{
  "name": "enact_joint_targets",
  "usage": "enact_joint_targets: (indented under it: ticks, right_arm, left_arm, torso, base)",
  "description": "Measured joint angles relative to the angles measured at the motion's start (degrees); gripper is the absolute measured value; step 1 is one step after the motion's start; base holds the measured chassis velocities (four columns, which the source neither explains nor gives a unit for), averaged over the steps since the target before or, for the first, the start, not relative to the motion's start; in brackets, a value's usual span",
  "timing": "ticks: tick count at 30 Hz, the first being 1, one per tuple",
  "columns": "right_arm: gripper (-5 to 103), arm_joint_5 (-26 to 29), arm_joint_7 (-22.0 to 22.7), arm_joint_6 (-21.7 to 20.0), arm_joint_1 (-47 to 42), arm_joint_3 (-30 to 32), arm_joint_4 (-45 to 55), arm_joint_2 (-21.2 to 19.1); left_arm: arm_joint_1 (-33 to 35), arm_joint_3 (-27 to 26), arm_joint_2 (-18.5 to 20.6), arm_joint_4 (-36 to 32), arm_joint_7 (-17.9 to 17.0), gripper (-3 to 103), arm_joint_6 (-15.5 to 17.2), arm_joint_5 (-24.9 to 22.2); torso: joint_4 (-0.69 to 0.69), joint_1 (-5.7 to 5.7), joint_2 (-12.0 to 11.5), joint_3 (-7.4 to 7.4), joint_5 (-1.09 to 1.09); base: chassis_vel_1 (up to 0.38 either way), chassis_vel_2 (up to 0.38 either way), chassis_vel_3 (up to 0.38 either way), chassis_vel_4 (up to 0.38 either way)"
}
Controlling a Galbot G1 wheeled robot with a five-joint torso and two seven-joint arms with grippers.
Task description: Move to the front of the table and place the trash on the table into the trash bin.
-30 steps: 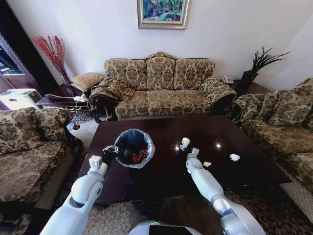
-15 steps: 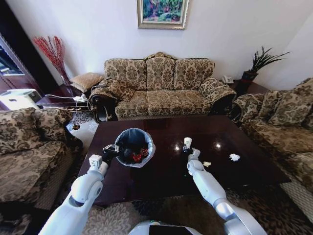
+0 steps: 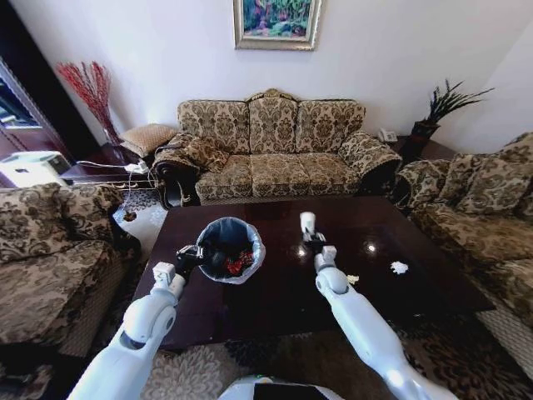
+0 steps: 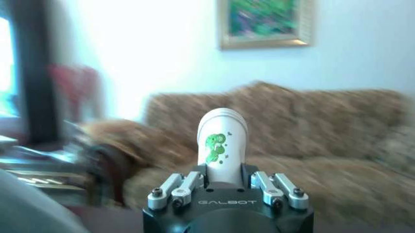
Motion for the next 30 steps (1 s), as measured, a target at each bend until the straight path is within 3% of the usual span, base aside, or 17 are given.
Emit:
enact_joint_targets:
  ticks: [4,6,7,9,13,16,23,30]
  right_arm:
    - [27,8.0,-0.1,-4.7,5.2,-5.5,10.6,-4.5]
    - [27,12.2,-0.8,-6.3,9.1,-9.9,13.9,-6.5]
    - [27,12.2,-0.8,-6.3,9.1,-9.9,13.9,-6.5]
    - [27,15.7,-0.5,-7.7,14.0,-16.5,16.3,-7.0]
    - [27,19.9,2.0,-9.9,16.3,-23.7,19.8,-6.3]
    - [27,21.3,3.2,-10.9,15.8,-27.2,21.9,-6.8]
    - [27,19.8,2.3,-10.9,12.7,-28.9,22.5,-10.7]
    - [24,18.6,2.2,-12.0,12.9,-28.2,20.9,-9.8]
  left_arm:
    - [-0.3,0.4,0.7,0.3,0.3,2,0.0,0.1]
    - [-0.7,0.8,1.4,0.7,0.4,2,0.1,0.1]
    - [-0.7,0.8,1.4,0.7,0.4,2,0.1,0.1]
    - [-1.0,1.2,2.4,1.3,0.6,2,0.2,-0.1]
    - [-1.5,1.5,3.1,1.5,0.6,2,0.5,-0.4]
    - [-1.5,1.3,3.3,1.5,0.6,2,0.6,-0.6]
    - [-1.3,0.9,3.5,2.1,0.6,2,0.5,-0.7]
    - [-1.6,1.1,3.3,2.1,0.5,2,0.5,-1.0]
  torso:
    - [0.04,0.0,0.0,-0.01,-0.02]
    - [0.0,0.0,0.0,0.0,-0.01]
    - [0.0,0.0,0.0,0.0,-0.01]
    - [0.03,0.0,0.0,0.0,0.0]
    - [0.04,0.02,0.0,0.01,-0.01]
    - [0.03,0.01,0.0,0.0,-0.01]
    - [-0.01,0.0,0.0,0.0,0.01]
    - [0.03,0.0,0.0,0.0,0.0]
  base:
    - [0.0,0.0,0.0,0.0]
    - [0.0,0.0,0.0,0.0]
    - [0.0,0.0,0.0,0.0]
    - [0.0,0.0,0.0,0.0]
    - [0.0,0.0,0.0,0.0]
    - [0.0,0.0,0.0,0.0]
    - [0.0,0.0,0.0,0.0]
    - [0.0,0.0,0.0,0.0]
